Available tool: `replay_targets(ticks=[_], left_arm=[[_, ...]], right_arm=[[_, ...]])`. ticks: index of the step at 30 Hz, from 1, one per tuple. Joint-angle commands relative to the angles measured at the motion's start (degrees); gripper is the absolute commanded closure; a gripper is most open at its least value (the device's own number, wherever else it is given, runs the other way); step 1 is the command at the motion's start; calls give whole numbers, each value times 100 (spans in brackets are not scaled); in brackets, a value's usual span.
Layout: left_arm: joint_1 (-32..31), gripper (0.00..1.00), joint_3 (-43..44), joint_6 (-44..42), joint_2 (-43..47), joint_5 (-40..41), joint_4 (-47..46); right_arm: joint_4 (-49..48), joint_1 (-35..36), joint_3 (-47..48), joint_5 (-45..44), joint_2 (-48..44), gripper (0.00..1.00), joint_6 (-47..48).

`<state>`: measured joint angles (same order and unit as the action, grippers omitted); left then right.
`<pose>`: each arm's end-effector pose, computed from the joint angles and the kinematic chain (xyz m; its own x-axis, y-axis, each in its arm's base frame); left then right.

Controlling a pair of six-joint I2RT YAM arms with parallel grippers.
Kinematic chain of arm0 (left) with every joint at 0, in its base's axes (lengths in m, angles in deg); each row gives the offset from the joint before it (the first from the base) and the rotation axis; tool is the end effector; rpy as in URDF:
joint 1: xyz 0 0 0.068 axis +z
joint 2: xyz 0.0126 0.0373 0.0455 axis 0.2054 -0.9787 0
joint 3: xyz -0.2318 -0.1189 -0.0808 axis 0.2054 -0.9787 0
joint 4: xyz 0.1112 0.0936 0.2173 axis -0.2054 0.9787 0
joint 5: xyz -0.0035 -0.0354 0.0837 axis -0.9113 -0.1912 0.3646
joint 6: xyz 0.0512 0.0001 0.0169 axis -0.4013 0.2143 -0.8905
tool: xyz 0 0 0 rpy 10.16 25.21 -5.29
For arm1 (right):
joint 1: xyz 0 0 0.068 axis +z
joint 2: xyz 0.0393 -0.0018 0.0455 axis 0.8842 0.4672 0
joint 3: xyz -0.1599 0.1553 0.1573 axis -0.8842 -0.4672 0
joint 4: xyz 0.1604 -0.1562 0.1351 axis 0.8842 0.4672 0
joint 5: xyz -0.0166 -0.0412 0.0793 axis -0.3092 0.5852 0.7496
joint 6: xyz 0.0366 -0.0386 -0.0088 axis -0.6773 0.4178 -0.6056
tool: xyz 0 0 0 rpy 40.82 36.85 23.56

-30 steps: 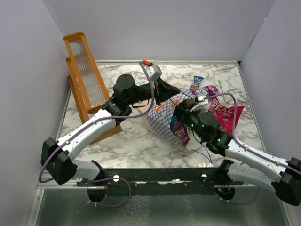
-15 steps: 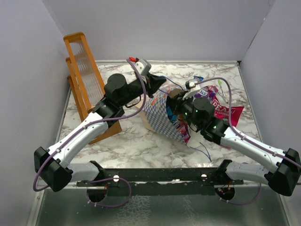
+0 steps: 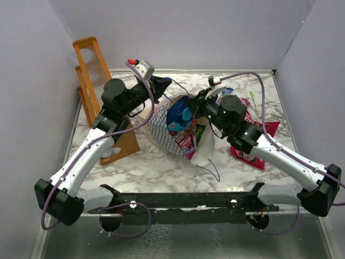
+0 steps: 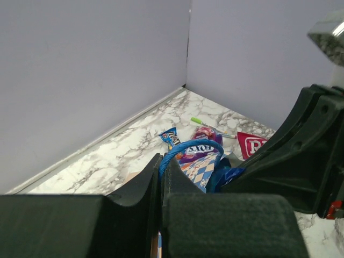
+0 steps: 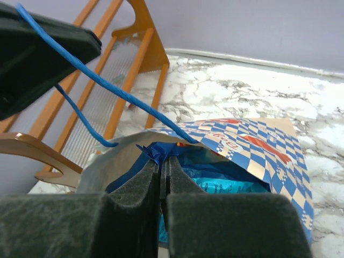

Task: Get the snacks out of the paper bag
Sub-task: Take out the snack from the paper bag, then place the snack at the center of the board.

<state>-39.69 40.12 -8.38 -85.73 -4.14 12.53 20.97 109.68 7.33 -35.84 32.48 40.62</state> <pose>0.2336 -0.1379 0.4380 0.0576 -0.1738 -0.9831 0.7639 0.6417 -0.0687 0.1974 0.2046 0.3829 -0.2513 0.2230 -0.9419 -0.5269 0.7848 0.3264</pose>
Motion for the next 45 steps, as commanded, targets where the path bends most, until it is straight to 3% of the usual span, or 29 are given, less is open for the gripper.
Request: replay_targets(ticks=[1, 16, 23, 27, 30, 35, 40, 45], left_arm=[[174, 100, 165, -200, 202, -170, -109], [199, 100, 131, -87, -4, -217, -204], [198, 100, 107, -58, 0, -246, -246], [198, 100, 112, -13, -21, -289, -265], [199, 100, 109, 9, -27, -312, -275], [195, 100, 87, 17, -22, -334, -312], [199, 100, 66, 34, 9, -345, -349], [189, 100, 44, 66, 35, -384, -405]], right_arm=[[-440, -9, 831, 21, -284, 99, 244], [716, -8, 1642, -842, -1764, 99, 708], [1199, -7, 1682, -3466, -1959, 99, 1587], [234, -7, 1288, -4765, -1724, 99, 2769], [-417, -20, 995, -5175, -1435, 99, 3315], [1236, -463, 1627, -4716, -639, 99, 1750], [2144, -1713, 1887, -3006, 92, 99, 604], [2520, -2224, 1798, -2172, 911, 99, 58]])
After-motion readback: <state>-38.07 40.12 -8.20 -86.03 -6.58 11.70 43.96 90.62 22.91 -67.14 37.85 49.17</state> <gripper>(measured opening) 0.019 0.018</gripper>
